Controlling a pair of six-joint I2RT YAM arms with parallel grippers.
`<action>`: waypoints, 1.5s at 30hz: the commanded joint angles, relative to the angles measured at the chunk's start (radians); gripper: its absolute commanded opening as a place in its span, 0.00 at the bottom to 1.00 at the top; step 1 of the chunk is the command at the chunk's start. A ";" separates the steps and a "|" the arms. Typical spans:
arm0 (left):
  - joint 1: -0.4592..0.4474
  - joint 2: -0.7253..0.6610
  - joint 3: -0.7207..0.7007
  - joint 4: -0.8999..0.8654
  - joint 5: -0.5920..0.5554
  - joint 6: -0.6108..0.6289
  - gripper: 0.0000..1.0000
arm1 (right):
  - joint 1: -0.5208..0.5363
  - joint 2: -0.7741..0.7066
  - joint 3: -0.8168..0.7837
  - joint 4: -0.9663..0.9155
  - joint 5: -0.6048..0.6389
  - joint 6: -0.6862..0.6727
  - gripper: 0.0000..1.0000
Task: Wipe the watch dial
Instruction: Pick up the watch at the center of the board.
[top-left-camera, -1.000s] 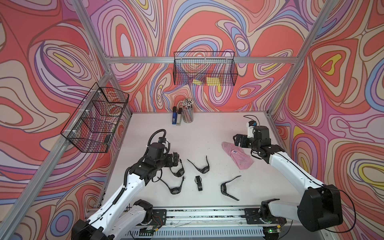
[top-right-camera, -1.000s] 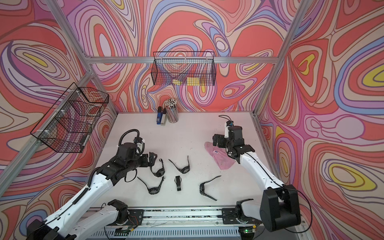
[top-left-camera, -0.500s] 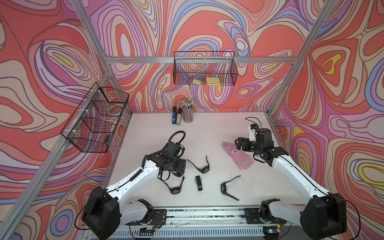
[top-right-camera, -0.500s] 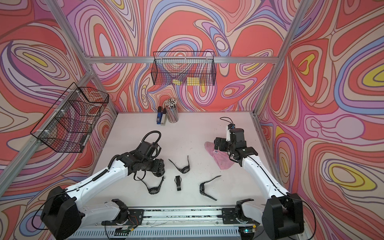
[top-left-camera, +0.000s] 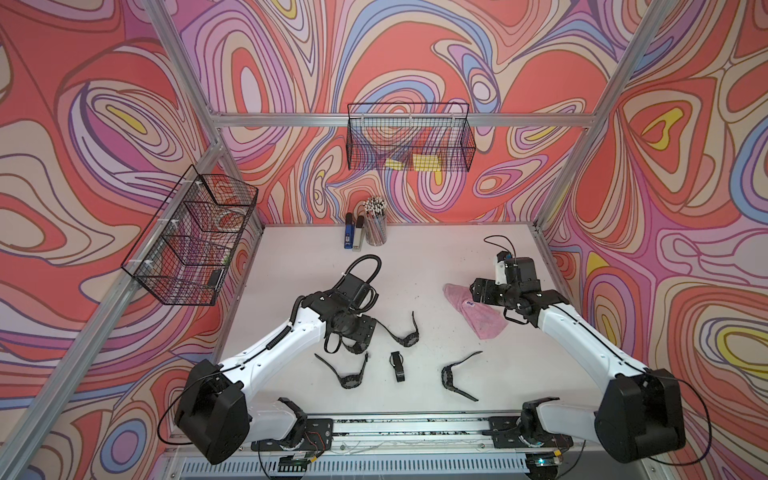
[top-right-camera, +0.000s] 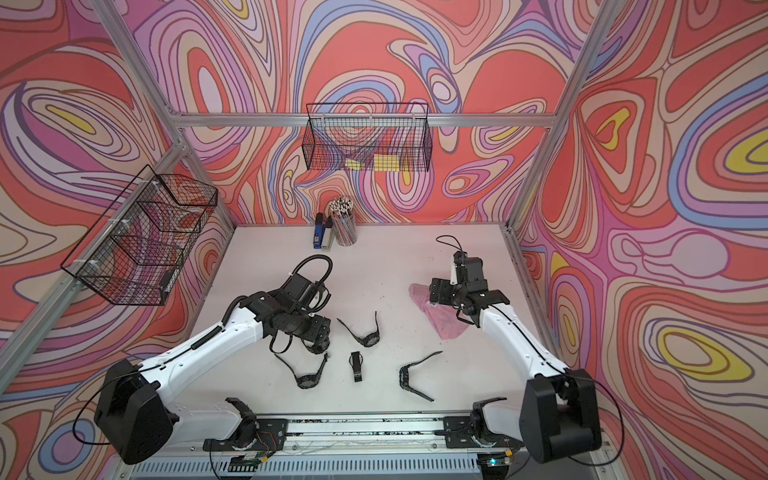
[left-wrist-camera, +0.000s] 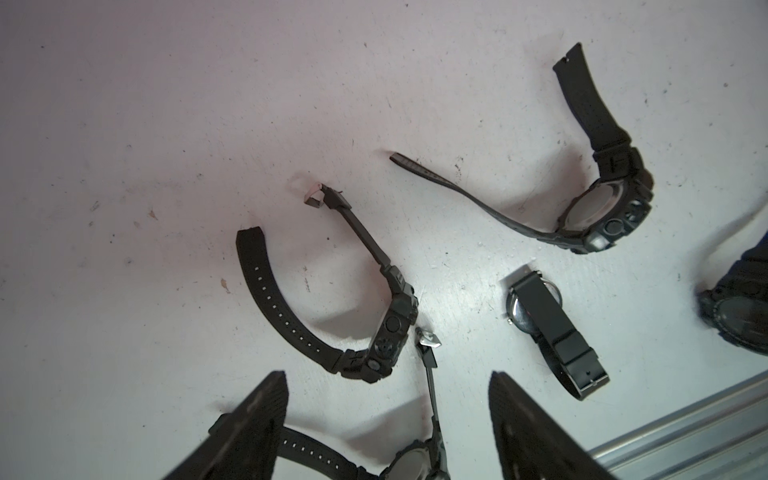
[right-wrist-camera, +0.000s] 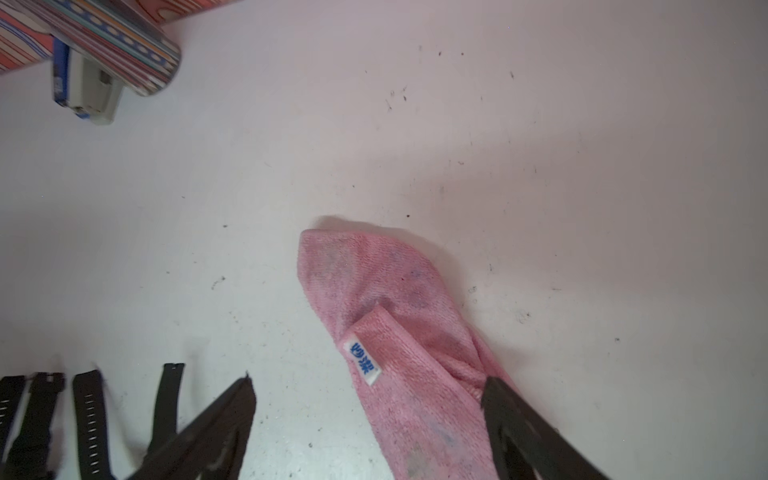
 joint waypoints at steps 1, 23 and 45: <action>-0.003 -0.006 0.041 -0.090 -0.012 0.083 0.86 | 0.006 0.110 0.053 -0.055 0.034 0.003 0.77; 0.031 0.083 0.218 -0.391 0.047 0.539 0.94 | 0.048 0.246 0.110 -0.107 0.046 -0.053 0.57; 0.030 0.260 0.169 -0.334 -0.057 0.688 0.84 | 0.049 0.344 0.141 -0.156 0.094 -0.085 0.59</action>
